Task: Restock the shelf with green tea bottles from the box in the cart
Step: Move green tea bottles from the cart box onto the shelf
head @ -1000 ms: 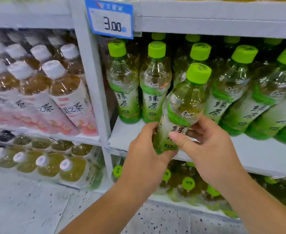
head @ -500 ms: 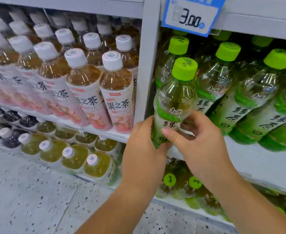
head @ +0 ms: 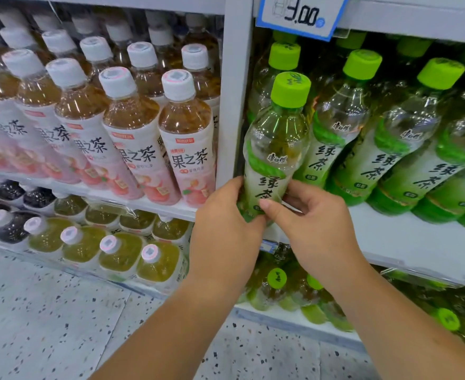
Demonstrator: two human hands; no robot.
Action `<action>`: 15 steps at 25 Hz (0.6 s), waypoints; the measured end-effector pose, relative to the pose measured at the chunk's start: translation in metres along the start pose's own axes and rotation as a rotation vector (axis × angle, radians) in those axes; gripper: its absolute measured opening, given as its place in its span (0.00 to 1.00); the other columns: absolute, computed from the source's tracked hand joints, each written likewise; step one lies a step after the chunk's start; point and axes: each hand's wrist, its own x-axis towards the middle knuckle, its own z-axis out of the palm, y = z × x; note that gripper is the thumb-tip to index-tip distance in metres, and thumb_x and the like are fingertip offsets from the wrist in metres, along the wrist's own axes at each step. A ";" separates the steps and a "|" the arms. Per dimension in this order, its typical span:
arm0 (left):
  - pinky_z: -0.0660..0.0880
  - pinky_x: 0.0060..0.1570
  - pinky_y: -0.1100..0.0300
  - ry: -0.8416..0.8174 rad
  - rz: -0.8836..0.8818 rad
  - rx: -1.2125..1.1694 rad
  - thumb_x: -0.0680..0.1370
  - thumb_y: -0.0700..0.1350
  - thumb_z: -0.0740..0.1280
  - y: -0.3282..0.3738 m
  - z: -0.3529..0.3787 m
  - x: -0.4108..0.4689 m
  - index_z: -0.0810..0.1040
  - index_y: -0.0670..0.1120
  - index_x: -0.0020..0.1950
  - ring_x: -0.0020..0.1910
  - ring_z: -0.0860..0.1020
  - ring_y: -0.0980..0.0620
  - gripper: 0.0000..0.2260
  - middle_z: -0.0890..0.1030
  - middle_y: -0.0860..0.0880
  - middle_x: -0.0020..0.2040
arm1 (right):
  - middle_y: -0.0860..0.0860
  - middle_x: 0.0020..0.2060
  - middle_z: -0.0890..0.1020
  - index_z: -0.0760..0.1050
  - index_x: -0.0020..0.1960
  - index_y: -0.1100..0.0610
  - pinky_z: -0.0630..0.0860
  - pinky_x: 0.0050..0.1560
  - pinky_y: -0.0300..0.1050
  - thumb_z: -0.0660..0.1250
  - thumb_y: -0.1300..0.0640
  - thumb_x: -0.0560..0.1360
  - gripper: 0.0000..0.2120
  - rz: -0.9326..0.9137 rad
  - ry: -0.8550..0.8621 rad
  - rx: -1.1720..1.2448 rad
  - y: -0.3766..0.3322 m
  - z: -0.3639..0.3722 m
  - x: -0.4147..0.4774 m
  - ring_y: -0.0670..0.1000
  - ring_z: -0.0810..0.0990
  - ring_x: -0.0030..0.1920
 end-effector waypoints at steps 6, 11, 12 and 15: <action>0.78 0.53 0.58 -0.013 0.061 0.030 0.75 0.44 0.75 0.002 -0.008 0.002 0.82 0.48 0.62 0.50 0.78 0.55 0.16 0.78 0.53 0.52 | 0.40 0.52 0.86 0.82 0.62 0.49 0.78 0.61 0.44 0.76 0.54 0.73 0.18 0.024 0.002 -0.011 0.002 0.000 0.000 0.39 0.82 0.55; 0.80 0.55 0.52 -0.037 -0.044 -0.066 0.75 0.46 0.75 -0.006 -0.012 0.003 0.81 0.49 0.66 0.55 0.79 0.53 0.19 0.81 0.52 0.55 | 0.43 0.54 0.86 0.81 0.63 0.50 0.77 0.63 0.49 0.76 0.55 0.73 0.19 0.092 -0.001 0.041 0.001 0.003 -0.001 0.43 0.82 0.58; 0.79 0.56 0.52 -0.059 -0.063 -0.080 0.76 0.46 0.75 -0.007 -0.013 0.003 0.81 0.50 0.66 0.55 0.79 0.54 0.19 0.82 0.52 0.55 | 0.43 0.55 0.85 0.80 0.64 0.50 0.76 0.64 0.50 0.76 0.55 0.73 0.19 0.112 -0.007 0.052 0.000 0.003 -0.001 0.44 0.82 0.58; 0.79 0.53 0.53 -0.098 -0.060 -0.095 0.76 0.47 0.75 -0.007 -0.015 0.003 0.83 0.53 0.60 0.53 0.81 0.55 0.13 0.84 0.56 0.51 | 0.44 0.57 0.84 0.78 0.66 0.50 0.75 0.65 0.52 0.77 0.51 0.72 0.23 0.148 -0.002 0.020 0.000 -0.002 -0.002 0.46 0.81 0.60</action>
